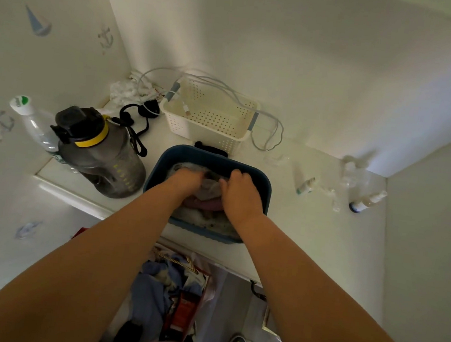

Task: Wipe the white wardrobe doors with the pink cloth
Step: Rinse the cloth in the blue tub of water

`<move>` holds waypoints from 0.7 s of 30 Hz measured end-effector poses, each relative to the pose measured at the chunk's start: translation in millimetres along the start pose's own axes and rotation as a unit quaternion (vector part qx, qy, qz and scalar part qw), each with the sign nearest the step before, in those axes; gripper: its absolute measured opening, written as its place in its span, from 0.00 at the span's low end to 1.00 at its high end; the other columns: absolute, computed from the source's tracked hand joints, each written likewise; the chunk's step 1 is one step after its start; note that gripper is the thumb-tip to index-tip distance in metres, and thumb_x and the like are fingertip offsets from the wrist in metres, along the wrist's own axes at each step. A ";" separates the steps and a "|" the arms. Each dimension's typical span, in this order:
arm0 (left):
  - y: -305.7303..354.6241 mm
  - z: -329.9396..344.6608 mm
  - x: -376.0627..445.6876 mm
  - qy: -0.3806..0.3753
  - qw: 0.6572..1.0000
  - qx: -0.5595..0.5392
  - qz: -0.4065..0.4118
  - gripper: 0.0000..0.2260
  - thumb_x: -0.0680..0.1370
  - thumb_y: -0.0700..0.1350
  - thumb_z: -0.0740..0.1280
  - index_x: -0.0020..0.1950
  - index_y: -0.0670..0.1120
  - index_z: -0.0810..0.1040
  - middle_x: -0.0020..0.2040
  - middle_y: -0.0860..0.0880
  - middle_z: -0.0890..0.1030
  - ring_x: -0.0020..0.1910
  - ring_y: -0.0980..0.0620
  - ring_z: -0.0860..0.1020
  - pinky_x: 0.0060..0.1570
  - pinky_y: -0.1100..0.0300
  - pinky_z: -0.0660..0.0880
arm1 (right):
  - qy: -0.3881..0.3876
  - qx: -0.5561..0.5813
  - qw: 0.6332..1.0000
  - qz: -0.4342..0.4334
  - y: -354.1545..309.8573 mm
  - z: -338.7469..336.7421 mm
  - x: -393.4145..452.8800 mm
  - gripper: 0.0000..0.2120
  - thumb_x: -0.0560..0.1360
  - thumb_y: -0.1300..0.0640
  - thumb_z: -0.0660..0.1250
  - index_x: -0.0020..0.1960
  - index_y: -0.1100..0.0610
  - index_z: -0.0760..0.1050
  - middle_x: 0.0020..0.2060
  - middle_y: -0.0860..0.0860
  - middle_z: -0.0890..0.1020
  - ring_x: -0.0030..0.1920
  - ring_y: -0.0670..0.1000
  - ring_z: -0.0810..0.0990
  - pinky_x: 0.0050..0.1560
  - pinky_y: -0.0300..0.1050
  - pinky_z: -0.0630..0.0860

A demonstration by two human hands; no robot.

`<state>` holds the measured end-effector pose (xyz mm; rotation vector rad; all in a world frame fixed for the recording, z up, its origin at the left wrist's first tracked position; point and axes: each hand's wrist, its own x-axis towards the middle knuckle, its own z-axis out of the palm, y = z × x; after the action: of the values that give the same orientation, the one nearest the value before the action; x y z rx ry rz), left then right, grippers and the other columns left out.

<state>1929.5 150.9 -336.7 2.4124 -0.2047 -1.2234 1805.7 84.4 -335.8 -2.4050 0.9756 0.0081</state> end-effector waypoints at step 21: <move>-24.2 -5.9 -38.5 -0.105 0.947 0.003 0.304 0.20 0.71 0.42 0.78 0.57 0.56 0.74 0.52 0.56 0.80 0.52 0.58 0.78 0.56 0.58 0.75 | -0.078 0.214 0.974 0.017 -40.8 -70.5 -4.0 0.06 0.78 0.63 0.66 0.50 0.55 0.80 0.41 0.49 0.80 0.40 0.47 0.81 0.38 0.32 0.77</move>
<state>1909.5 186.6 -315.9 1.9772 -0.9380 -1.1628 1815.8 77.1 -255.2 -1.9617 0.8459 -0.0018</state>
